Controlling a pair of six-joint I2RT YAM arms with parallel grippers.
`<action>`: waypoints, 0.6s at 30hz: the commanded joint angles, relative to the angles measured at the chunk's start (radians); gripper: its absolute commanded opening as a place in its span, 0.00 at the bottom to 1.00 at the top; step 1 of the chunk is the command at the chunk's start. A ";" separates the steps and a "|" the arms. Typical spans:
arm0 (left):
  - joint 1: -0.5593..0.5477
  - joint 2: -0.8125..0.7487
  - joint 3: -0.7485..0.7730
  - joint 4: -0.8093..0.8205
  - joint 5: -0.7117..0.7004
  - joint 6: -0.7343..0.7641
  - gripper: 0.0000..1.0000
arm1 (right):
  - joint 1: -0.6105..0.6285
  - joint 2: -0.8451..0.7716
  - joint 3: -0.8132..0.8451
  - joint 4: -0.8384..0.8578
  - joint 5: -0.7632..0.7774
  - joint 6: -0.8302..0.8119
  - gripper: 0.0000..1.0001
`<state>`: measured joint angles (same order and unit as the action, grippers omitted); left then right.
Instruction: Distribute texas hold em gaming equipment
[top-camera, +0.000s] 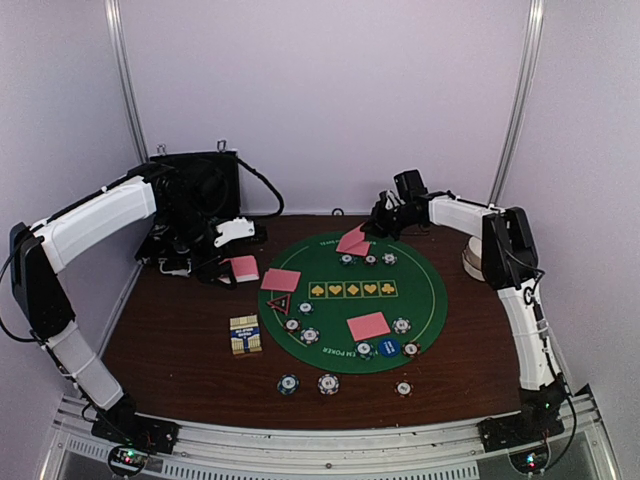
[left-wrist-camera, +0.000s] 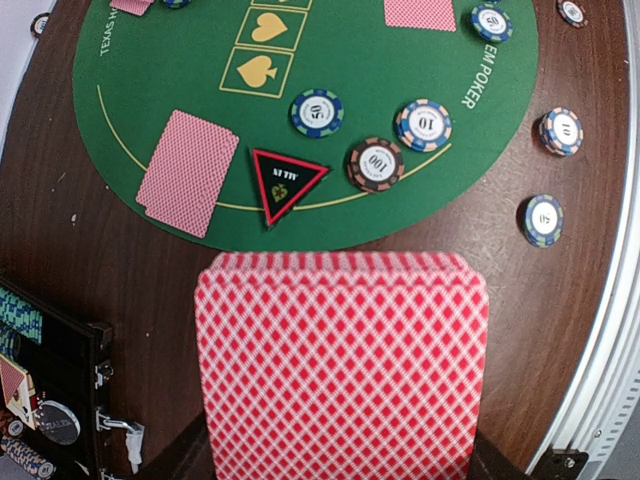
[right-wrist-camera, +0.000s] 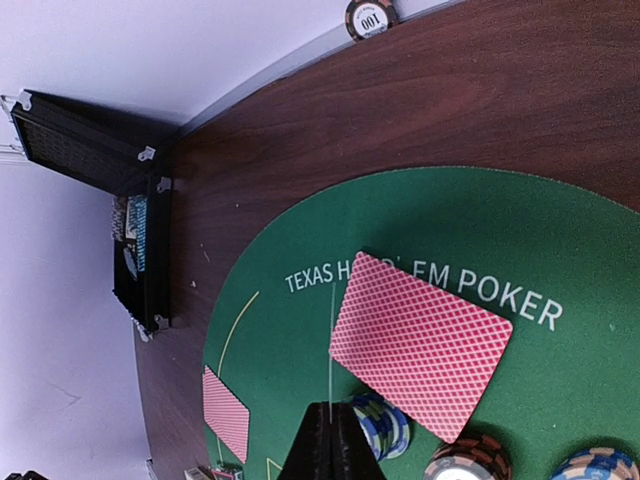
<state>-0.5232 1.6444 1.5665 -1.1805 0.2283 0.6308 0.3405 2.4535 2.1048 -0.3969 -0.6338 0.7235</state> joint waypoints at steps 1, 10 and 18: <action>0.006 -0.015 0.021 0.010 0.023 0.015 0.00 | -0.002 0.037 0.045 0.049 0.036 0.018 0.00; 0.006 -0.014 0.020 0.008 0.026 0.015 0.00 | -0.012 0.094 0.095 0.048 0.048 0.025 0.00; 0.006 -0.019 0.015 0.007 0.025 0.016 0.00 | -0.024 0.071 0.104 -0.017 0.062 -0.029 0.25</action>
<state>-0.5232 1.6444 1.5665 -1.1812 0.2287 0.6312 0.3252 2.5362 2.1746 -0.3775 -0.6006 0.7315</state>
